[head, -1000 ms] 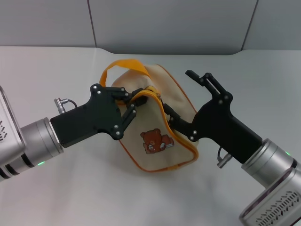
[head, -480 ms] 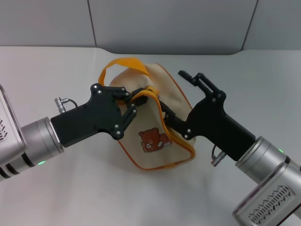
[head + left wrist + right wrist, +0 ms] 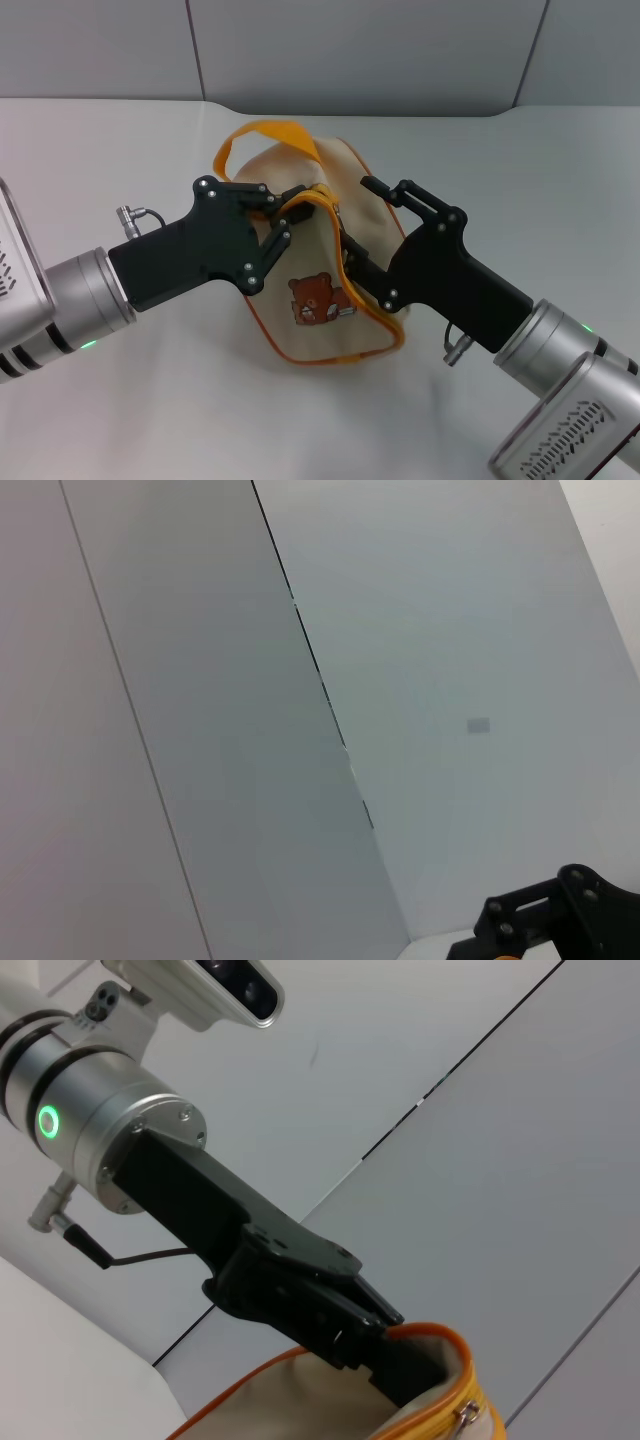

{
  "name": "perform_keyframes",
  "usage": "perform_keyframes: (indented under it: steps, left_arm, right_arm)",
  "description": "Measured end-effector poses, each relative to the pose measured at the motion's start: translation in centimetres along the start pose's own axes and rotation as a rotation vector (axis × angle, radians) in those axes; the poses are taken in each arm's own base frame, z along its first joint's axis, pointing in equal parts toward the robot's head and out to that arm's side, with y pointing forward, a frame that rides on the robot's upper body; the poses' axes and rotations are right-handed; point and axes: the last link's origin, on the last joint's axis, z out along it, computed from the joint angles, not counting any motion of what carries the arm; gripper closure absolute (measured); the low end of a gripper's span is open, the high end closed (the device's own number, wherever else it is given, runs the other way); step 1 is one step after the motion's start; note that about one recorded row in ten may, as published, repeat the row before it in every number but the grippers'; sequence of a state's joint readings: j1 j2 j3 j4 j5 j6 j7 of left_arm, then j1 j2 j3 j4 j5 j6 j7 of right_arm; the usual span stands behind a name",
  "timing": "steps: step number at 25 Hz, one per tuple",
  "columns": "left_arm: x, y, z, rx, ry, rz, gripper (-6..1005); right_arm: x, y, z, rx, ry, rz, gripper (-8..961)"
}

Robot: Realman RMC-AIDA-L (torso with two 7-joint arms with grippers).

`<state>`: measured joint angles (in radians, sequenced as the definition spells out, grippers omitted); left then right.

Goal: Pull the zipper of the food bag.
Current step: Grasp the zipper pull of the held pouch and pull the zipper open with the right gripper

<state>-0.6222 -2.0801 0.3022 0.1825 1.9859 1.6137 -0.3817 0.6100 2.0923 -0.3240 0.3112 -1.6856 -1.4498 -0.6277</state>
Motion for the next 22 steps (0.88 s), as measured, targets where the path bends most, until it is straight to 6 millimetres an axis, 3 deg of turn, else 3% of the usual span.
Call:
perform_keyframes:
  steps: [22]
  left_arm:
    - [0.07,-0.13,0.12,0.003,0.003,-0.003,940]
  right_arm:
    - [-0.41,-0.23,-0.25,0.038,-0.018,0.014,339]
